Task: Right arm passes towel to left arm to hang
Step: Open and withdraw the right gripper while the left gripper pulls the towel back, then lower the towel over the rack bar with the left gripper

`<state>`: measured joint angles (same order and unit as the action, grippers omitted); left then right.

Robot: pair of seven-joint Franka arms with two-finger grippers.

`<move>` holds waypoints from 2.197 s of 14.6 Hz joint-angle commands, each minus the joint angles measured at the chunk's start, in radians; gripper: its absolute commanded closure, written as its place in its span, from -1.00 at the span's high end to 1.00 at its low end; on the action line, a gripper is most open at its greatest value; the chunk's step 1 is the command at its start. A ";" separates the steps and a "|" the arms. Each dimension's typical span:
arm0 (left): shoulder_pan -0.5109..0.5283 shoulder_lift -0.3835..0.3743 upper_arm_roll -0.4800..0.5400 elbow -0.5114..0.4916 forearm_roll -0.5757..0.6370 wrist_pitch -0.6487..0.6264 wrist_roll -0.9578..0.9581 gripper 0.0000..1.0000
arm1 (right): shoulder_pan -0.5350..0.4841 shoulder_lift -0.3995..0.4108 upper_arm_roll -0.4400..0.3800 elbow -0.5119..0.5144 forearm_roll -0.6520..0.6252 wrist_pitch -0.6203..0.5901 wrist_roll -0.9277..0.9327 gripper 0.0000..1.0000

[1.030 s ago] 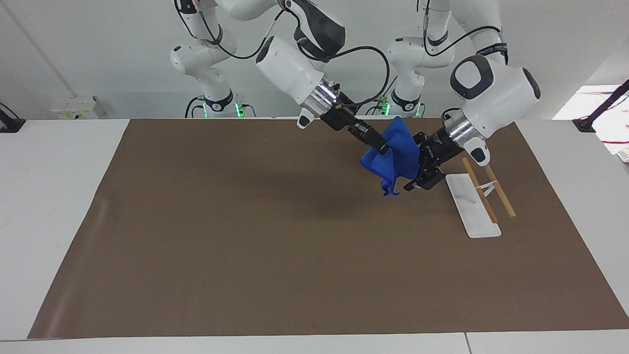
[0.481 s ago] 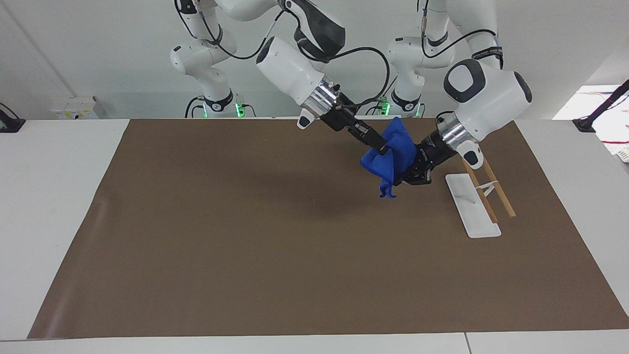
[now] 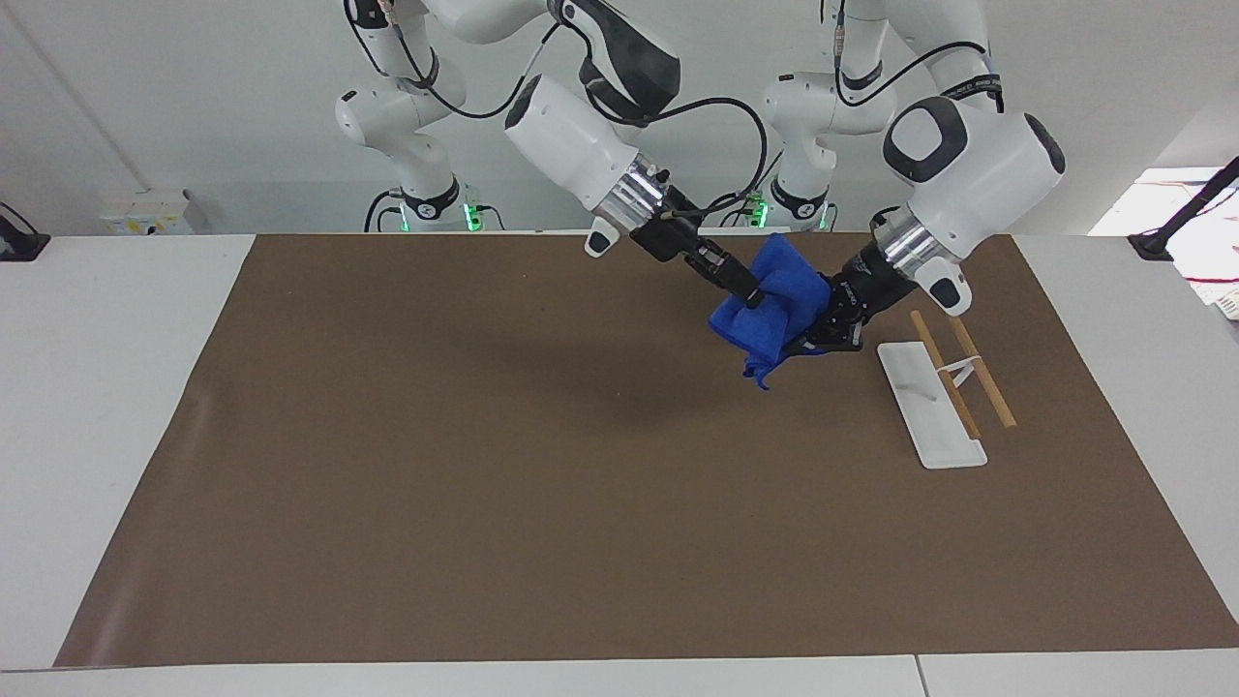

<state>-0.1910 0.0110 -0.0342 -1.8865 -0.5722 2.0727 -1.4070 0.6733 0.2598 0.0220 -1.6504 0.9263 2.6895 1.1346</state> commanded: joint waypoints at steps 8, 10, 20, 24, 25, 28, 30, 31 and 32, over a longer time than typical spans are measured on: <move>-0.015 -0.072 -0.003 -0.003 0.469 -0.005 -0.004 -1.00 | -0.109 0.004 -0.005 -0.023 -0.294 -0.036 -0.274 1.00; -0.013 -0.083 -0.001 -0.005 0.549 -0.006 -0.003 -1.00 | -0.187 -0.010 -0.005 -0.055 -0.485 -0.135 -0.384 1.00; 0.148 -0.146 0.002 -0.143 0.632 0.111 -0.018 -1.00 | -0.454 -0.069 -0.008 0.006 -0.937 -0.721 -0.783 1.00; 0.271 -0.157 0.000 -0.226 0.632 0.266 -0.018 -1.00 | -0.573 -0.180 -0.007 -0.002 -0.940 -0.937 -0.914 1.00; 0.298 -0.155 0.000 -0.243 0.630 0.297 -0.020 -1.00 | -0.599 -0.203 -0.008 -0.002 -0.940 -0.988 -0.929 1.00; 0.363 -0.151 0.000 -0.282 0.621 0.378 -0.023 -1.00 | -0.659 -0.260 -0.008 0.004 -0.943 -1.091 -0.941 1.00; 0.390 -0.148 0.002 -0.309 0.621 0.417 -0.023 -1.00 | -0.678 -0.280 -0.011 0.033 -0.968 -1.146 -1.025 1.00; 0.410 -0.141 0.002 -0.318 0.621 0.435 -0.023 -1.00 | -0.678 -0.271 -0.008 0.091 -0.997 -1.193 -1.071 1.00; 0.419 -0.137 0.002 -0.333 0.621 0.463 -0.023 -1.00 | -0.682 -0.255 -0.007 0.150 -1.009 -1.250 -1.082 1.00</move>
<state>0.1997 -0.1065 -0.0234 -2.1664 0.0414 2.4761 -1.4127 0.0048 -0.0183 0.0011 -1.5972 -0.0462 1.5228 0.1029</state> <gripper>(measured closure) 0.974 0.000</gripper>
